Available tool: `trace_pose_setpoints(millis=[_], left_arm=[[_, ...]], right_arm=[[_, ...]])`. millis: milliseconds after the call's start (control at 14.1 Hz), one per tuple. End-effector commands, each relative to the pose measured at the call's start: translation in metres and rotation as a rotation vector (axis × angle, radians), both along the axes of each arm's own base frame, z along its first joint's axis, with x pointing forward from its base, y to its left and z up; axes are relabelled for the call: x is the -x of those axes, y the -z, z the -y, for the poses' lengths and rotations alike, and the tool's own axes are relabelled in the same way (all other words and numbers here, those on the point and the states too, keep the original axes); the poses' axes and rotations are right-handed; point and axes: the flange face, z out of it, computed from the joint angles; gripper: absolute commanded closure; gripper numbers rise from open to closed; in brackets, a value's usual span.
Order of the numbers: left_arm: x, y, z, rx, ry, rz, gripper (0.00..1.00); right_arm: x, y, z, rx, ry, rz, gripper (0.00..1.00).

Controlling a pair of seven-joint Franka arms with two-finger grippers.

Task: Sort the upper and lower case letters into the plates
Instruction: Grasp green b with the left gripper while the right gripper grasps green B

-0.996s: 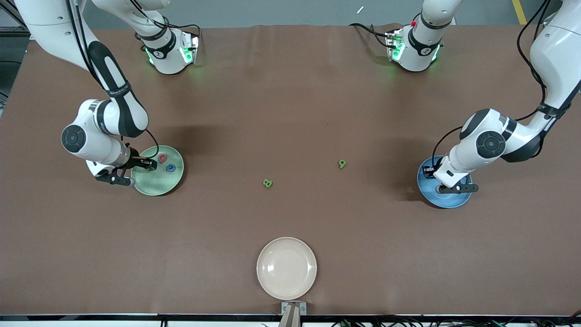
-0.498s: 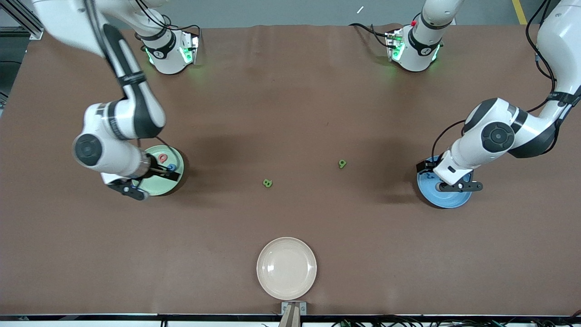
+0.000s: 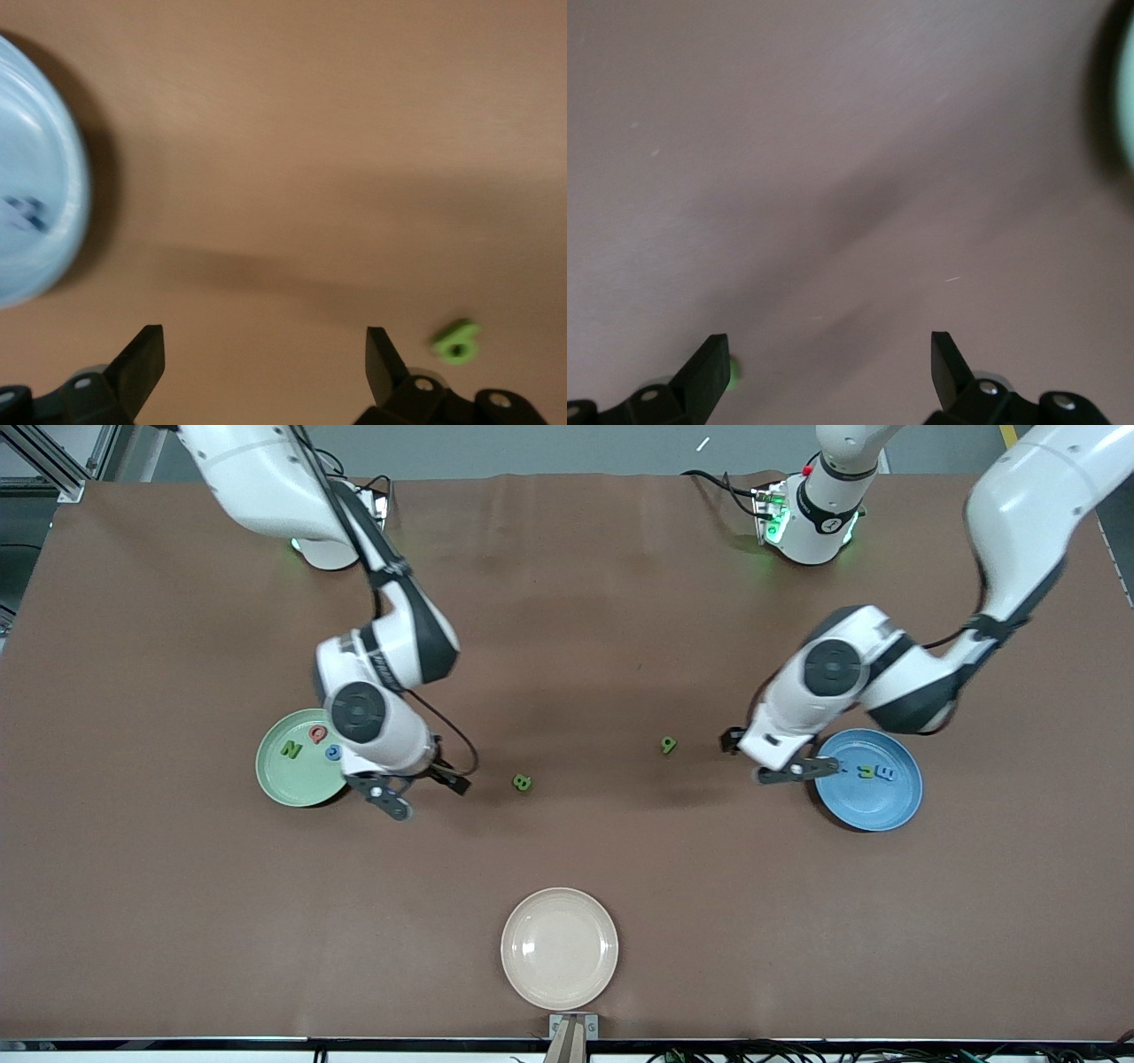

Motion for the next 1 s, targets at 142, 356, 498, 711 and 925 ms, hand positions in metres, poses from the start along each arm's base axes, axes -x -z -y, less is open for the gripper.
trace_pose_setpoints(millis=[142, 356, 498, 711, 925], left_arm=[[-0.002, 0.023, 0.071, -0.034, -0.305, 0.028, 0.0], [0.003, 0.022, 0.086, -0.001, -0.542, 0.022, 0.0], [0.005, 0.023, 0.091, 0.055, -0.581, 0.03, 0.0], [0.009, 0.038, 0.091, 0.069, -0.719, 0.014, 0.0], [0.021, 0.058, 0.088, 0.059, -0.743, 0.011, 0.0]], right_arm=[[0.005, 0.035, -0.056, -0.021, 0.054, 0.071, 0.0], [0.015, 0.055, -0.074, -0.034, 0.042, 0.103, 0.01], [0.024, 0.059, -0.09, -0.04, 0.008, 0.124, 0.13], [0.029, 0.066, -0.093, -0.029, -0.05, 0.126, 0.29], [0.029, 0.073, -0.093, -0.027, -0.087, 0.127, 0.41]])
